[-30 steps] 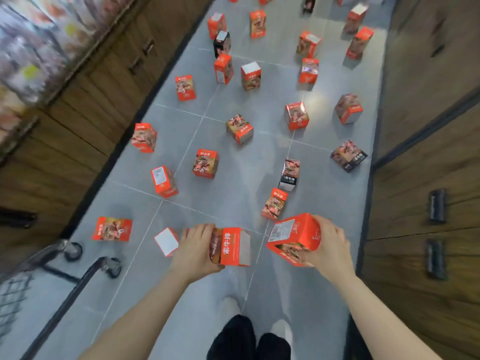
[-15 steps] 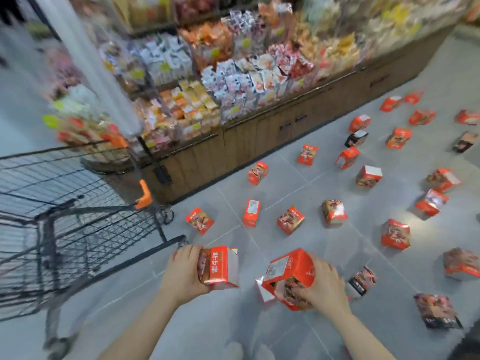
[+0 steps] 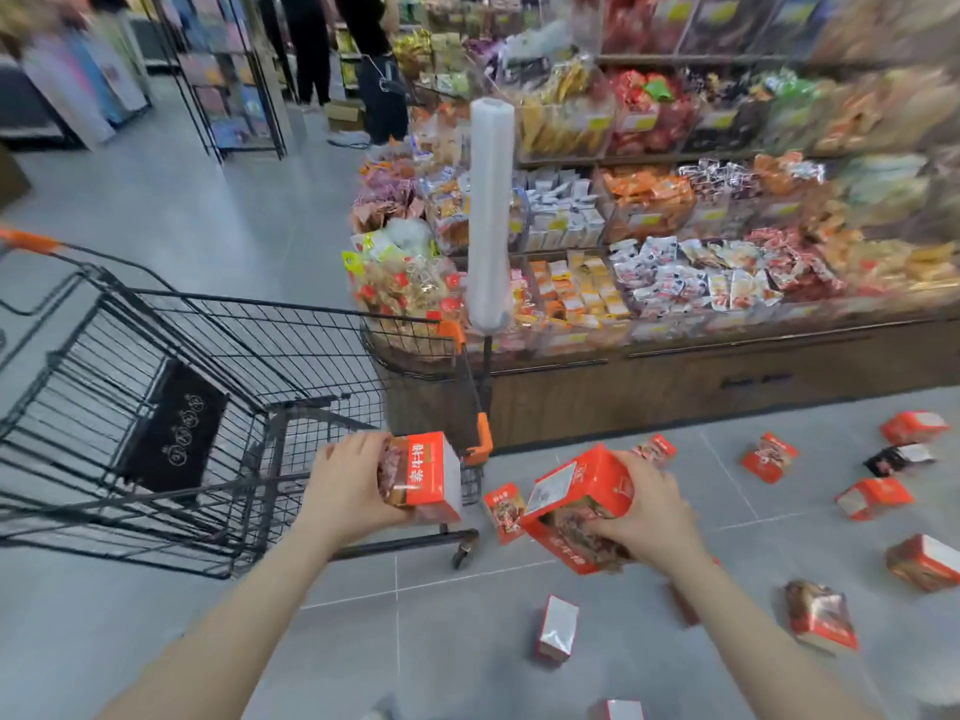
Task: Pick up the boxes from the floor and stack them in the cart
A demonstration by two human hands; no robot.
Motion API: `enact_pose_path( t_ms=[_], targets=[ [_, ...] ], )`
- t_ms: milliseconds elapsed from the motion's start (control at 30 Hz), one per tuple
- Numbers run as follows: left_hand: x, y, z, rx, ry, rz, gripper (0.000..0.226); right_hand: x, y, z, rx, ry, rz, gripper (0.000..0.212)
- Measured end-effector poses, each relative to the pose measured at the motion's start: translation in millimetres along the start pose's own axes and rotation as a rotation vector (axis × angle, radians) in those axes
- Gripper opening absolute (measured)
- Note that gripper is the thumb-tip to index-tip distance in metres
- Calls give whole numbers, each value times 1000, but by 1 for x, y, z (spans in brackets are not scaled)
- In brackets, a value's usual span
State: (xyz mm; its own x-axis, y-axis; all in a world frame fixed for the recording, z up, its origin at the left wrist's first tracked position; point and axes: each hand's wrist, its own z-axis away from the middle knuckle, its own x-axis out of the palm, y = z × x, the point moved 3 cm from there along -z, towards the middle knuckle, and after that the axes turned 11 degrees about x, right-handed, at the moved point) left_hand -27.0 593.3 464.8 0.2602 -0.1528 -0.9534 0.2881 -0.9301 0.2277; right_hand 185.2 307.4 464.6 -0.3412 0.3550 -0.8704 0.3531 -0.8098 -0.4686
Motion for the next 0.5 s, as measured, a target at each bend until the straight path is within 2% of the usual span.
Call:
enact_pose_path(
  t_ms=[100,267,367,500],
  targets=[
    [-33,-59,-16,-24,27,-12,108,4,-68,-26,-60,15,-16,94],
    [-68,-146,-32,-84,52,-25,99,10,-176,-66,-156,30,29,97],
    [-72,-188,-35,-144,66,-4,100,27,-232,-93,-231,4,60,97],
    [-57,-242,-30,-250,22,-6,111,69,-294,-135,-339,-43,105,98]
  ],
)
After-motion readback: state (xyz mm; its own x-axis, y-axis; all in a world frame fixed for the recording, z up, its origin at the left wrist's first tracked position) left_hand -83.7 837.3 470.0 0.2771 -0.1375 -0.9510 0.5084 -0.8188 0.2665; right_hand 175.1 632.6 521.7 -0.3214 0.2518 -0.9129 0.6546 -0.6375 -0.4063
